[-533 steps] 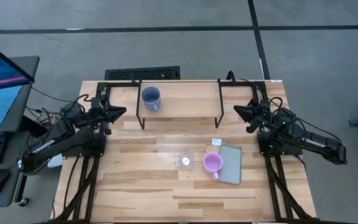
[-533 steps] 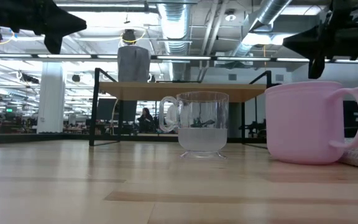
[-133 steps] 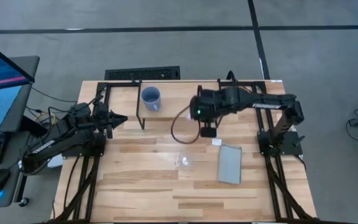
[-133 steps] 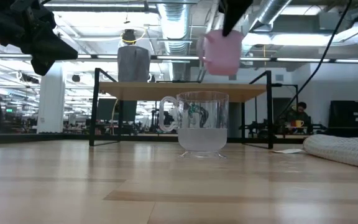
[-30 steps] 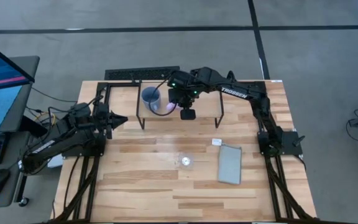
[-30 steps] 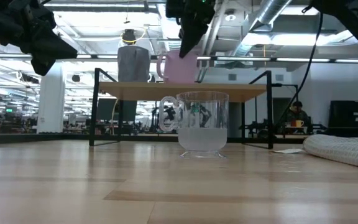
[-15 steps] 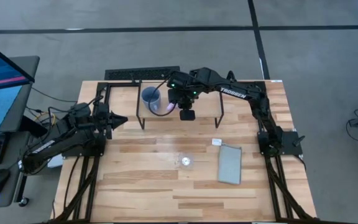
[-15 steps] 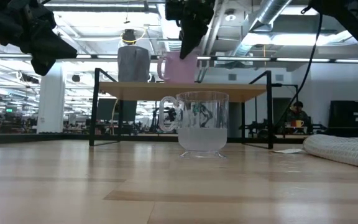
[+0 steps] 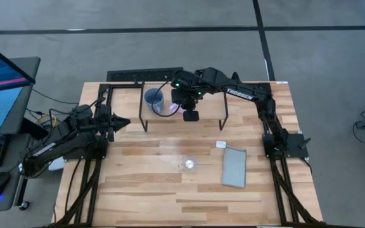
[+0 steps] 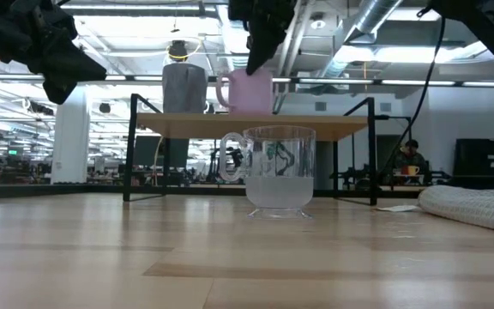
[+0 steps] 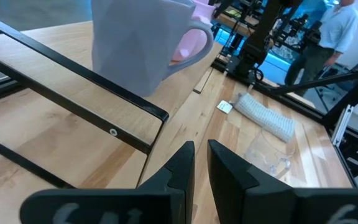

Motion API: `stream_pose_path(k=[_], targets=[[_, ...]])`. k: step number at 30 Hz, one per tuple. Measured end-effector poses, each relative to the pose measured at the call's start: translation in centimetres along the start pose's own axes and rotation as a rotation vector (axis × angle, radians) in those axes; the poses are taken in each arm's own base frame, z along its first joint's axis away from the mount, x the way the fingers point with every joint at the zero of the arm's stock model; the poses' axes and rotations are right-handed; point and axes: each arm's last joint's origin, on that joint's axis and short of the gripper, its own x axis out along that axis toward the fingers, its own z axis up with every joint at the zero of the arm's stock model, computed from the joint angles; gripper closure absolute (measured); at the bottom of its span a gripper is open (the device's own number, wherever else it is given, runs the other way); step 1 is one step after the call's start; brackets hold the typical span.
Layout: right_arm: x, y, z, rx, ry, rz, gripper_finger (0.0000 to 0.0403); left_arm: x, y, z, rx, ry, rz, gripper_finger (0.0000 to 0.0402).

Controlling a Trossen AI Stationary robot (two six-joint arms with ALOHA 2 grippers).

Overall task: Stack small to large cups/mugs on shelf
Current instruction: Put the pink cup on the shelf

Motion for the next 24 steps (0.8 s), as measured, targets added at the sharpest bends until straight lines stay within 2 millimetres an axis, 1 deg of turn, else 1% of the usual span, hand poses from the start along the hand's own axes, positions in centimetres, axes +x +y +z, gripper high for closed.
stream_pose_path(k=[9, 19, 24], targets=[[-0.03, -0.18, 0.21, -0.02, -0.014, -0.036, 0.0334, 0.0, 0.0, 0.0, 0.003, 0.0, -0.001, 0.0368], [-0.05, -0.08, 0.22, -0.022, -0.012, -0.036, 0.0334, 0.0, -0.01, 0.0, 0.003, 0.0, -0.001, 0.0368], [-0.05, -0.08, 0.22, -0.014, -0.012, -0.036, 0.0318, 0.0, 0.0, 0.0, 0.003, 0.0, -0.001, 0.0368]])
